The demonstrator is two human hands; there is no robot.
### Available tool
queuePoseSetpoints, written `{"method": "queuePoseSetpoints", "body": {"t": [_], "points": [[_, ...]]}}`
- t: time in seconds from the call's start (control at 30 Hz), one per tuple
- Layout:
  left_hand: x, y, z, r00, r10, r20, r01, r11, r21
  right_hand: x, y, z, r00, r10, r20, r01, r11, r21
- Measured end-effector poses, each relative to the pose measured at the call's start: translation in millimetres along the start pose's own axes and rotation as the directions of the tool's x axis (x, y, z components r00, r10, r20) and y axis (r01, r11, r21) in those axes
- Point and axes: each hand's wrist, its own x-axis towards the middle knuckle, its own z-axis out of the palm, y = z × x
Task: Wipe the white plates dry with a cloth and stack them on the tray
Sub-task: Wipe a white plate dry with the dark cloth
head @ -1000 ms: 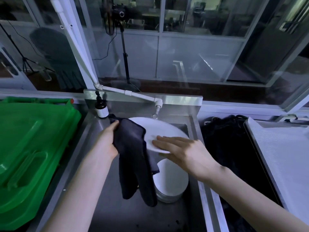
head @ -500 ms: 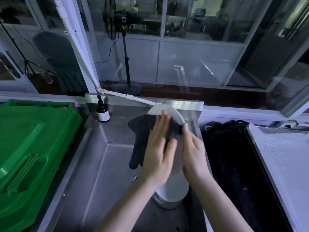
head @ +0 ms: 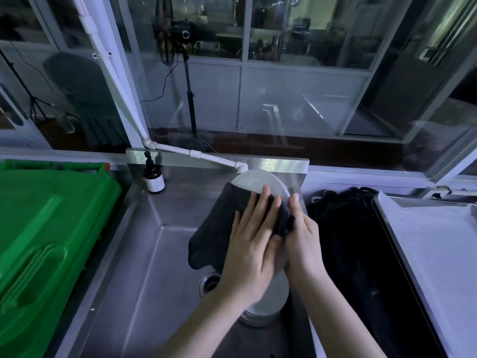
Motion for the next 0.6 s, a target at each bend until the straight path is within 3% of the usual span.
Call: {"method": "queuePoseSetpoints", "body": {"t": [0.1,0.23,0.3,0.43,0.6], "points": [[18,-2,-7,0.999,-0.048,-0.01,0.047,0.998,-0.049,-1,1,0,1.0,-0.002,0.019,0.002,0.999,-0.047],[46,-13,-19,0.972,-0.227,-0.063,0.221,0.972,-0.083,-12,1,-1,0.998,0.007,0.07,-0.001,0.996,-0.092],[42,-13,-18,0.981,-0.19,-0.046,0.188,0.981,-0.052,-12,-1,-3,0.999,0.011,0.041,-0.007,0.995,-0.096],[11,-3,-4,0.999,0.026,0.024,-0.028,0.996,0.087,1,-3,-5,0.996,0.087,-0.028,-0.088,0.996,-0.008],[39,-15,-13,0.996,-0.07,0.057,0.068,0.997,0.037,-2,-3,-11,0.992,0.105,0.063,-0.104,0.994,-0.03]]}}
